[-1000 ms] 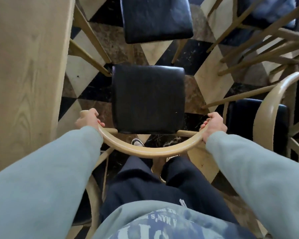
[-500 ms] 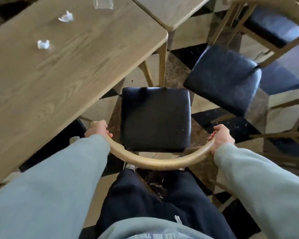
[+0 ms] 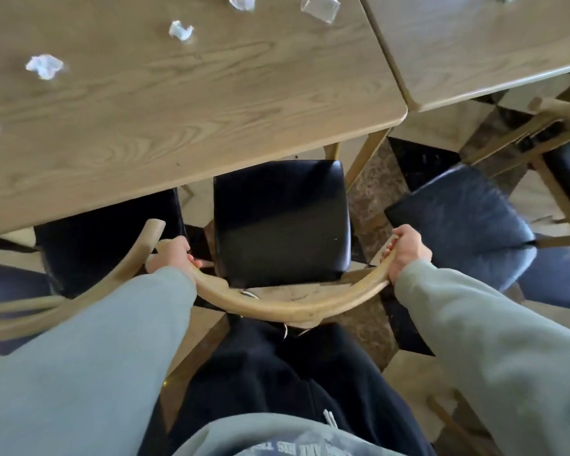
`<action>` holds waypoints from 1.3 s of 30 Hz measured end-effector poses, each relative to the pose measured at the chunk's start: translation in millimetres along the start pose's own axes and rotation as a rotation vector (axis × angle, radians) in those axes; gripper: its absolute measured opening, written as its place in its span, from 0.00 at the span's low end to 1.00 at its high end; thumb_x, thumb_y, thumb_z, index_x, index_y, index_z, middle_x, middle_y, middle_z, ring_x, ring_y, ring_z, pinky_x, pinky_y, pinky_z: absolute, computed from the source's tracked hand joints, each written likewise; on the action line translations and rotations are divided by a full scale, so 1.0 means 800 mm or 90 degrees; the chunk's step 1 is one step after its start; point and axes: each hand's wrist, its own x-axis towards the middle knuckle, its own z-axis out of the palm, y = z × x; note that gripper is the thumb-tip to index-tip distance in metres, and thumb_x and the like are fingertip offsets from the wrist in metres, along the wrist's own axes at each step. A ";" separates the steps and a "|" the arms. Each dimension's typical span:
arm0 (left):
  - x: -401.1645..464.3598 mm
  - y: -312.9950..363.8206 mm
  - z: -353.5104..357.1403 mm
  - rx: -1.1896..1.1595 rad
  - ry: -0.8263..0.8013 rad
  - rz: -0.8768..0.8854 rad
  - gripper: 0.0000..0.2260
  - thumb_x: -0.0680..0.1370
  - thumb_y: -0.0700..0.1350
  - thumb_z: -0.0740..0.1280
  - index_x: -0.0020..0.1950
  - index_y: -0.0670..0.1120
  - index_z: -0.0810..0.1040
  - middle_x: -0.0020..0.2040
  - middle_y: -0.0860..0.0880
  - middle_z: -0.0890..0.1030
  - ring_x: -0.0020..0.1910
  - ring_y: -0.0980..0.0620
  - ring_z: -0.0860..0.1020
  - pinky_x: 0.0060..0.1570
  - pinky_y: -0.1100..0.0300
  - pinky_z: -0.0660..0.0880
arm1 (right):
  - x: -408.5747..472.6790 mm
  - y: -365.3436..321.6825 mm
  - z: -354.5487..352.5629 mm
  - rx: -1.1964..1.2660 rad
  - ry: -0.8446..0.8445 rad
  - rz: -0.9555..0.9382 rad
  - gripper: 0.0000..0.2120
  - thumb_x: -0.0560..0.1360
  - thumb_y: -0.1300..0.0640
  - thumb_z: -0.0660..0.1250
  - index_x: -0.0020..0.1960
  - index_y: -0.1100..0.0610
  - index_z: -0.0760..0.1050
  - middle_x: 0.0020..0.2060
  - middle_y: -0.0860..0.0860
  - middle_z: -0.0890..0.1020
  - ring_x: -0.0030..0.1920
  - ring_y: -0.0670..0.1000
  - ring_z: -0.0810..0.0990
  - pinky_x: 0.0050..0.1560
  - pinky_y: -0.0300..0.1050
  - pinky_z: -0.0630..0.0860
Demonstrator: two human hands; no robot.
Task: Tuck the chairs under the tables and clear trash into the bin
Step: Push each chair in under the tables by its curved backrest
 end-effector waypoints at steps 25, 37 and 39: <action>0.025 0.060 0.067 -0.161 0.157 -0.097 0.06 0.61 0.45 0.67 0.37 0.48 0.74 0.22 0.53 0.73 0.23 0.51 0.76 0.42 0.54 0.80 | 0.061 -0.128 0.193 -0.174 -0.145 -0.065 0.03 0.60 0.53 0.70 0.32 0.52 0.78 0.26 0.49 0.76 0.22 0.49 0.72 0.31 0.41 0.73; 0.004 0.050 0.077 -0.168 0.182 -0.115 0.08 0.64 0.44 0.67 0.43 0.49 0.75 0.23 0.54 0.74 0.25 0.53 0.78 0.40 0.55 0.79 | 0.067 -0.127 0.188 -0.176 -0.152 -0.066 0.05 0.64 0.55 0.71 0.32 0.51 0.75 0.25 0.48 0.77 0.23 0.48 0.72 0.31 0.41 0.73; 0.000 0.048 0.080 -0.166 0.188 -0.112 0.08 0.66 0.44 0.67 0.44 0.48 0.75 0.24 0.54 0.74 0.26 0.53 0.78 0.40 0.54 0.78 | 0.067 -0.130 0.186 -0.179 -0.156 -0.072 0.05 0.65 0.55 0.71 0.32 0.51 0.75 0.25 0.47 0.77 0.23 0.47 0.72 0.31 0.41 0.74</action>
